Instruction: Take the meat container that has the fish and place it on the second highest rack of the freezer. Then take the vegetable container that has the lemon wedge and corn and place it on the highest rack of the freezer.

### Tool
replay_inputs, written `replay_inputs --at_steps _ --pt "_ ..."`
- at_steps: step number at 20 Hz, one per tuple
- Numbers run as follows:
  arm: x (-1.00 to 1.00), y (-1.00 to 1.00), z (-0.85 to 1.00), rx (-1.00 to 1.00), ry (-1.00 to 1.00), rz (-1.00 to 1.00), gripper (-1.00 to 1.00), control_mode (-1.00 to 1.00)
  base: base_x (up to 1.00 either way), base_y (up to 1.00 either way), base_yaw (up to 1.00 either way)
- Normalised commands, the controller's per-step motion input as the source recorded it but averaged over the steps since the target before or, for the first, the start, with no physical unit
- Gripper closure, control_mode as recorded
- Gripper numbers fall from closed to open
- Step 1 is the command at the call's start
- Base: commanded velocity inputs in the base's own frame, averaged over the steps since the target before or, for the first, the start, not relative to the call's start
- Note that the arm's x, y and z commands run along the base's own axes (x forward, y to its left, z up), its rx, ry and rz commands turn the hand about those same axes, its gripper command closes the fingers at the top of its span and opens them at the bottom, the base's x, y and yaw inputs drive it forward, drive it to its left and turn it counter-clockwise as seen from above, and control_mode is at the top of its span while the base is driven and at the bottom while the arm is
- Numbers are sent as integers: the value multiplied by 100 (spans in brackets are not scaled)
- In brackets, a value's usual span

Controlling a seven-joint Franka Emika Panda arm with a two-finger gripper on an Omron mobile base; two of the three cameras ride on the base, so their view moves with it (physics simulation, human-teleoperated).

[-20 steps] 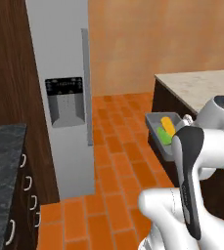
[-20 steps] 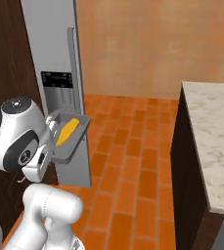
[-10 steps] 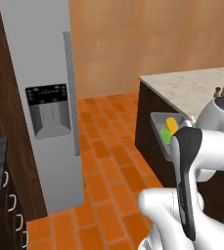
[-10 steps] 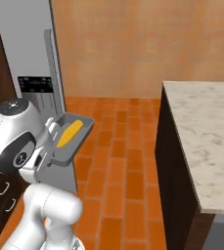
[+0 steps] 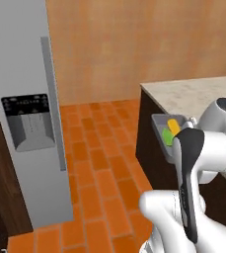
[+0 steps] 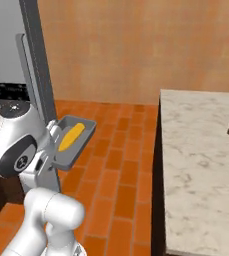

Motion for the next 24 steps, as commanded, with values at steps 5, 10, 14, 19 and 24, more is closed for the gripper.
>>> replay_inputs --at_steps 5,10,14,19,24 --pt "0 0 0 0 0 0 100 100 73 -10 18" --pt "0 0 0 0 0 0 100 100 86 -3 14" --pt "0 0 0 0 0 0 100 100 94 -18 10" --pt "0 0 0 0 0 0 100 100 99 -26 10" --pt "0 0 0 0 0 0 100 100 88 -55 15"
